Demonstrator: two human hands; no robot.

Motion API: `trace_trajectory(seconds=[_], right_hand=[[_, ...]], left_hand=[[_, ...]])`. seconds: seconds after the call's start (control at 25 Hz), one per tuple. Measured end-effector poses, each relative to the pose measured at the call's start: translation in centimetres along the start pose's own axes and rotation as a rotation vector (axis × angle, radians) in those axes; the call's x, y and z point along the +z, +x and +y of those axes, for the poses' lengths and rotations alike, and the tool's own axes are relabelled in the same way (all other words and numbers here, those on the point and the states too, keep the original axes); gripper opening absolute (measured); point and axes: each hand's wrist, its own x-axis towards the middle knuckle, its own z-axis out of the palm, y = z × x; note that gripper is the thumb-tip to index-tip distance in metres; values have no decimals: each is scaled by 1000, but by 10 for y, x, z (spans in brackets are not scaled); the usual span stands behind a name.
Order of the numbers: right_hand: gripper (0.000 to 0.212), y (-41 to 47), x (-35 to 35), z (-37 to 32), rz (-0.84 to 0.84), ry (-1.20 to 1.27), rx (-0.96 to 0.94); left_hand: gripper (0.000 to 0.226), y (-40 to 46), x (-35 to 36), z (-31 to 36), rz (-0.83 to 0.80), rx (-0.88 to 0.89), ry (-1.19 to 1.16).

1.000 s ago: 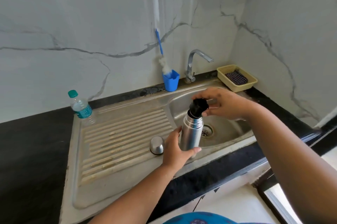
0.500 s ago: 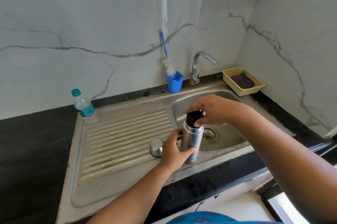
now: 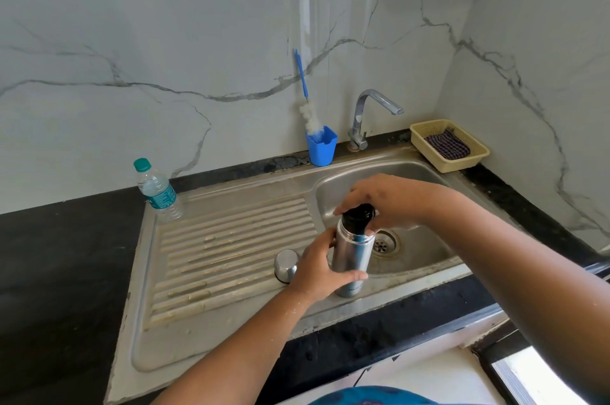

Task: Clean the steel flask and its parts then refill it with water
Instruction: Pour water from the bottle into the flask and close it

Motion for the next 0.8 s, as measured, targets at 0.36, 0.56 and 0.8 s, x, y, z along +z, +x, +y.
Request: trace_trajectory(seconds=[0.36,0.56,0.8], right_hand=[[34,9,9,-16,166,-141,142],[38,18,18,-30,176,-134,337],[58,-3,2,-17,-21,-33,48]], left_hand=[[62,-2,9,-1,83,63,40],[59,2,6,1,41,38,40],[60,9,-3,3,-43,31,64]])
